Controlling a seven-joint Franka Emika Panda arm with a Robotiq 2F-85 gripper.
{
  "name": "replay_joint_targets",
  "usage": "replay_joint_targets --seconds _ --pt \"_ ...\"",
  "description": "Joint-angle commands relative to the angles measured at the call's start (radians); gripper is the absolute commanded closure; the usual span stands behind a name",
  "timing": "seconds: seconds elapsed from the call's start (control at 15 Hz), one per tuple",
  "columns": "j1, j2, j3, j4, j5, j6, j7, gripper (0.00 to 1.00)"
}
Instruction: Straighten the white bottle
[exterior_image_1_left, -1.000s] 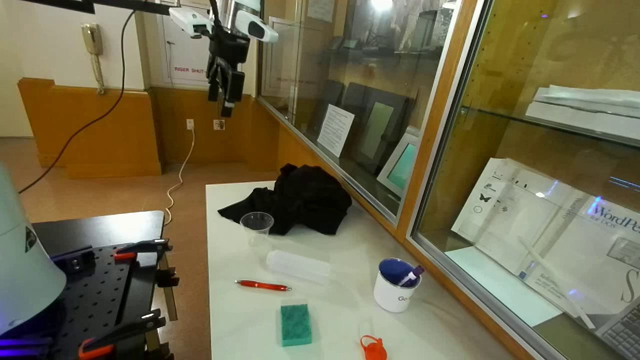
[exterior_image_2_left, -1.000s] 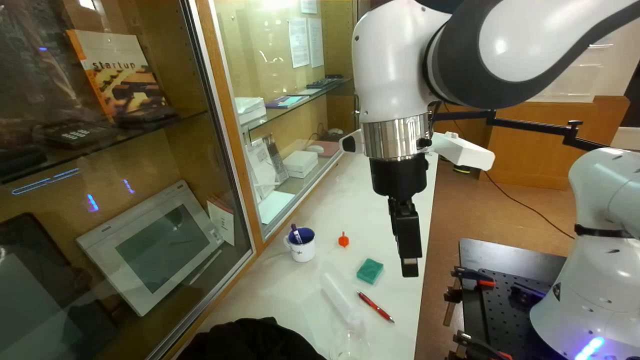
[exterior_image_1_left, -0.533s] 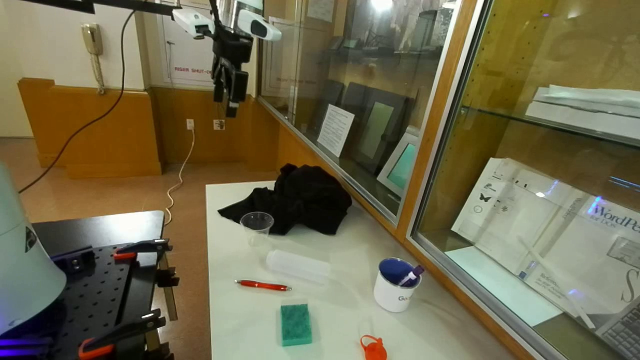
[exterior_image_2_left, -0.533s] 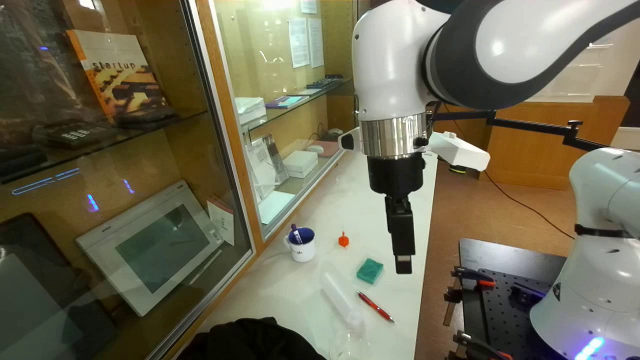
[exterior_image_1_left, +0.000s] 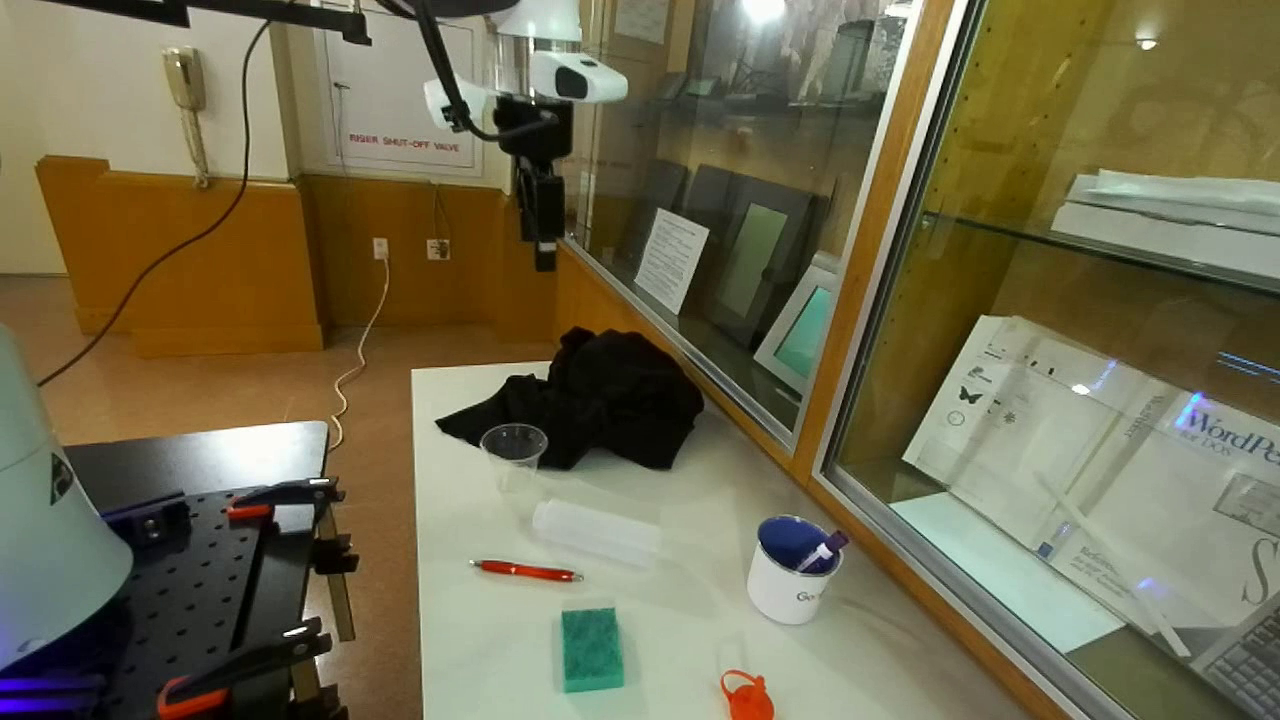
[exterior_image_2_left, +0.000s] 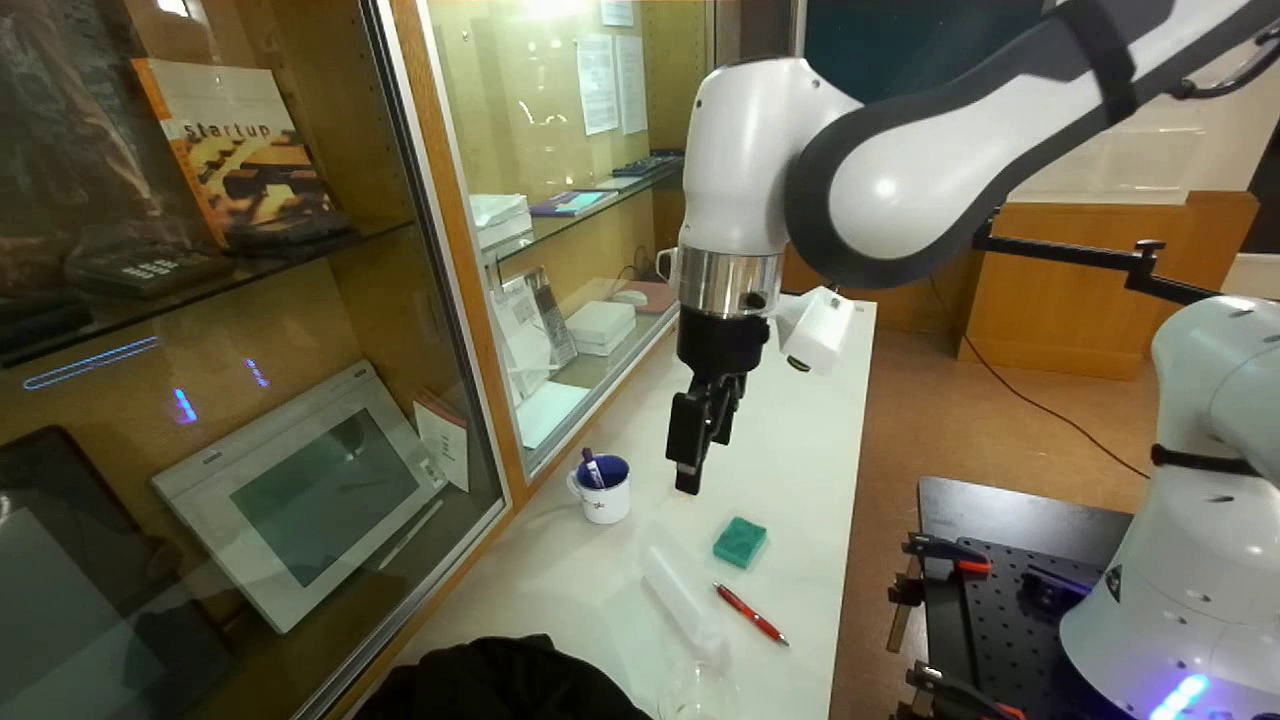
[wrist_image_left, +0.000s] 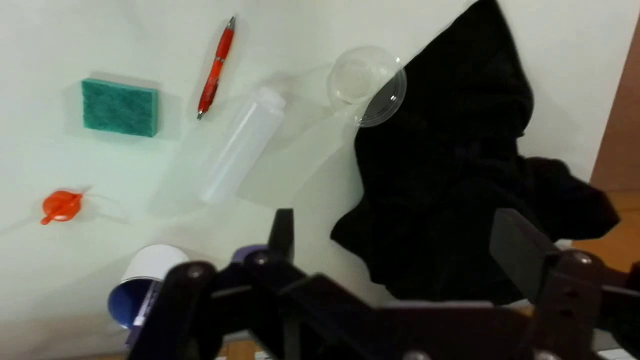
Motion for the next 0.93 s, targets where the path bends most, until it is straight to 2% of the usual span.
replay_joint_targets --seconds 0.0,0.4,0.87 --pt "-0.069 0.108 -0.003 -0.008 -0.078 0.134 0.126 0.0" --pt "-0.128 0.32 -0.053 -0.015 -0.198 0.331 0.291 0.0" --pt "-0.077 0.557 -0.158 -0.031 -0.197 0.571 0.354 0.0"
